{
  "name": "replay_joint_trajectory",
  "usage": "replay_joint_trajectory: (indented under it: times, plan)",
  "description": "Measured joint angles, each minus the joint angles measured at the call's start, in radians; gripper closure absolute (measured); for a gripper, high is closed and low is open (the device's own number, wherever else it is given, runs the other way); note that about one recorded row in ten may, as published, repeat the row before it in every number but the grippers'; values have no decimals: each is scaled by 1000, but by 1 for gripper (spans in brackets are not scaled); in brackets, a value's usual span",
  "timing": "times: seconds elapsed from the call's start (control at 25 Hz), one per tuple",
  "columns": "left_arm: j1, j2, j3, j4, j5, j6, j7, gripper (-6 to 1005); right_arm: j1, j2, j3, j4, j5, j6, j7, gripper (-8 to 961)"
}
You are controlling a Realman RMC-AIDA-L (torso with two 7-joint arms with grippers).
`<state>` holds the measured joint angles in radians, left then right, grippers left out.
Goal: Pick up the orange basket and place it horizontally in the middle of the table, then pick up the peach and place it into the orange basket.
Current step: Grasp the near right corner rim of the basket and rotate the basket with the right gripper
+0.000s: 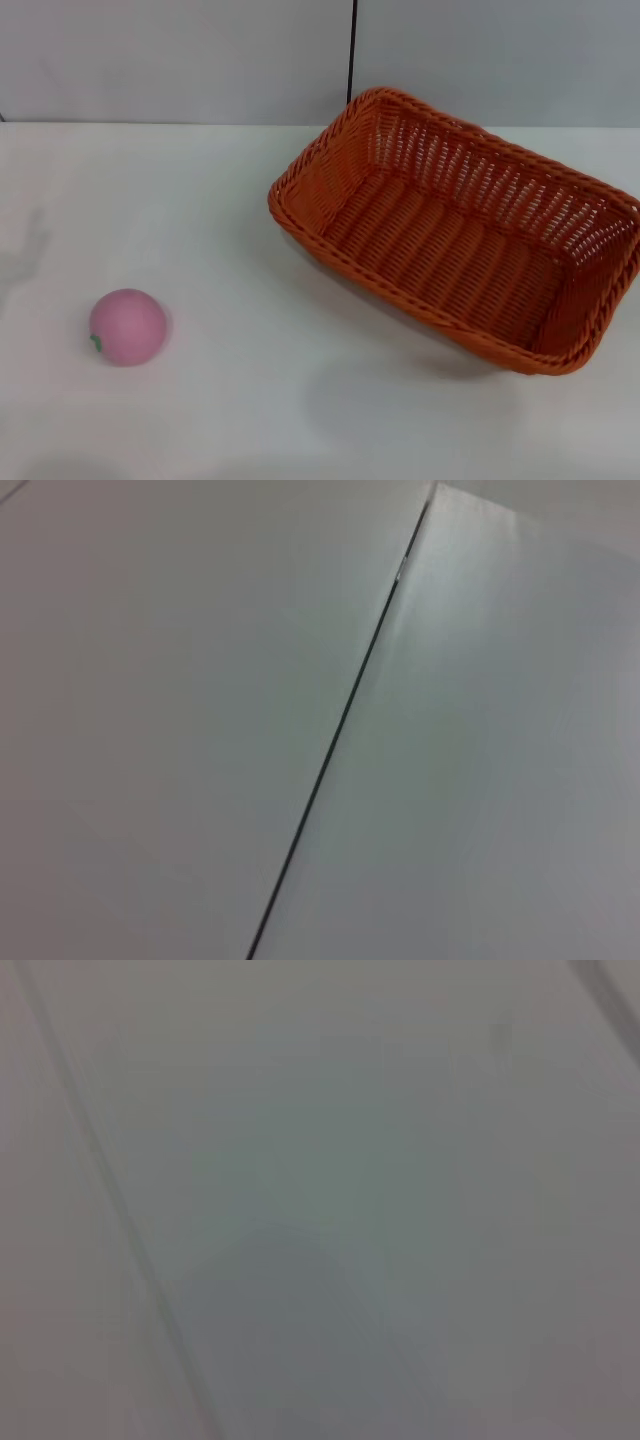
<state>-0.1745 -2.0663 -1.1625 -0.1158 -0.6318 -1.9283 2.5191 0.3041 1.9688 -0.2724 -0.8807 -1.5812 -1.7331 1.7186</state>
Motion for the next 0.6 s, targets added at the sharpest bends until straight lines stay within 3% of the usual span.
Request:
replay_joint_trajectory:
  times: [0.32,0.6]
  plan:
    - [-9,0,20,5,0,7,0,167,139,-51,-5,-289,-365,-159,312,385]
    - [-14,0,21,0,0,16,0,172,208,-72,-48,-360,-465,-177,422,367]
